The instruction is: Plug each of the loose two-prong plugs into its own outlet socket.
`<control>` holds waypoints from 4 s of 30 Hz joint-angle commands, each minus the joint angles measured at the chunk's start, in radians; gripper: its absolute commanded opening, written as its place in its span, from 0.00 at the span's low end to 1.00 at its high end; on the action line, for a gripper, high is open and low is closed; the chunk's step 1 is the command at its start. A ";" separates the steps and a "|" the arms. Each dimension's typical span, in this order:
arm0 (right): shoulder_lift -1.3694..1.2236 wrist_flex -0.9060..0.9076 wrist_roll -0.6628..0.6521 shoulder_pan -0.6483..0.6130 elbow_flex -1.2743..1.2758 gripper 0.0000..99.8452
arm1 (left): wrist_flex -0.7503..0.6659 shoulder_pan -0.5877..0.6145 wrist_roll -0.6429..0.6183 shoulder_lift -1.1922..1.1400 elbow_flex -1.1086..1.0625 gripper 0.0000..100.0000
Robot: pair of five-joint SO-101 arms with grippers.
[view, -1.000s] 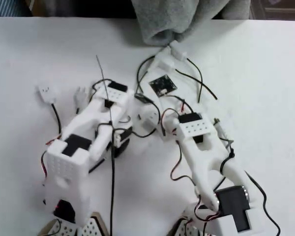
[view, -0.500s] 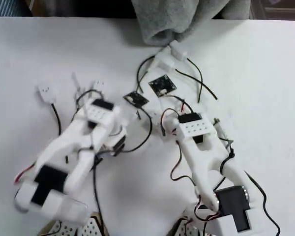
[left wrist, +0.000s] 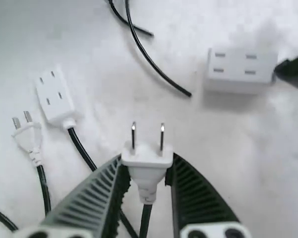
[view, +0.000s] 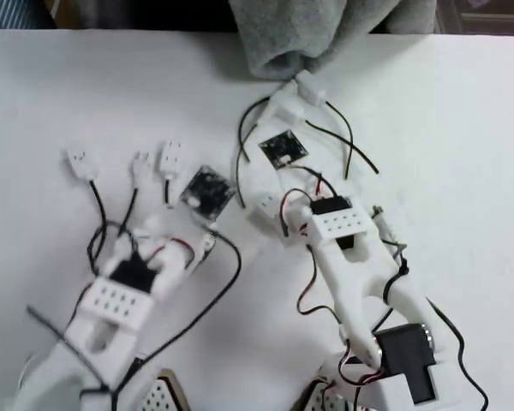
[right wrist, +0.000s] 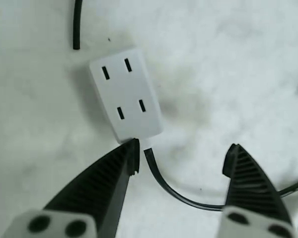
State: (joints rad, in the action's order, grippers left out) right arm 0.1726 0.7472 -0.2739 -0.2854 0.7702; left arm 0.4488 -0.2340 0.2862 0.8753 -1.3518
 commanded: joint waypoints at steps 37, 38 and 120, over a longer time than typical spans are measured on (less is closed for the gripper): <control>0.332 0.357 -0.015 -0.234 -0.483 0.28 | -0.433 -0.024 -0.256 0.685 -0.347 0.02; 0.335 0.375 -0.014 -0.249 -0.509 0.28 | -0.463 -0.042 -0.256 0.685 -0.347 0.02; 0.351 0.102 -0.299 -0.294 -0.462 0.28 | -0.674 -0.166 -0.250 0.685 -0.348 0.02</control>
State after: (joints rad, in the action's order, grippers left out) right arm 0.6299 0.9252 -0.5731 -0.6506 0.3176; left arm -0.2048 -0.4074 0.0391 1.5428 -1.7047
